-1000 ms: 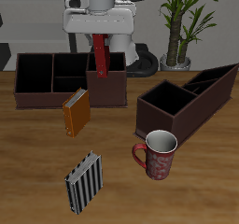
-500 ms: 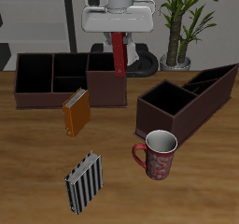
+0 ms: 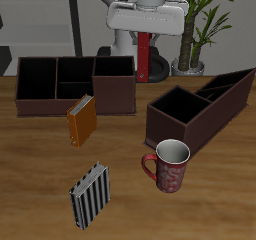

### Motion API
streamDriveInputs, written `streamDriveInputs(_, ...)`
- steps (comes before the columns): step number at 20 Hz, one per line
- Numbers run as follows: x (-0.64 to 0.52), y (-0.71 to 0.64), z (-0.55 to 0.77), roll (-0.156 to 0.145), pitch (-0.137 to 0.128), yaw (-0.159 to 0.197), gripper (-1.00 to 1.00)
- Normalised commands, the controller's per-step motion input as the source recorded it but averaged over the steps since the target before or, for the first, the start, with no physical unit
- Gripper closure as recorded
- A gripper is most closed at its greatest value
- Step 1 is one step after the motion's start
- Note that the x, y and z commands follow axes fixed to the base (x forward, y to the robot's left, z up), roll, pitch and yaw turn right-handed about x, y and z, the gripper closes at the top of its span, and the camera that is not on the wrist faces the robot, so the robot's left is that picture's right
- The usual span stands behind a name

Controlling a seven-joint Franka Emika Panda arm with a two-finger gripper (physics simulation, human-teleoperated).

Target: Place the red book into the left desk caddy's right compartment

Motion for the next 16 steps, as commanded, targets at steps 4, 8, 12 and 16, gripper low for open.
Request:
streamDriveInputs(4, 0.12, 0.32, 0.03, -0.120, 0.016, -0.018, 1.00)
streamDriveInputs(8, 0.18, 0.26, 0.04, -0.092, -0.004, 0.006, 1.00)
streamDriveInputs(12, 0.18, 0.24, 0.08, -0.040, 0.005, -0.045, 1.00)
streamDriveInputs(16, 0.12, 0.12, 0.11, -0.010, 0.013, -0.074, 1.00)
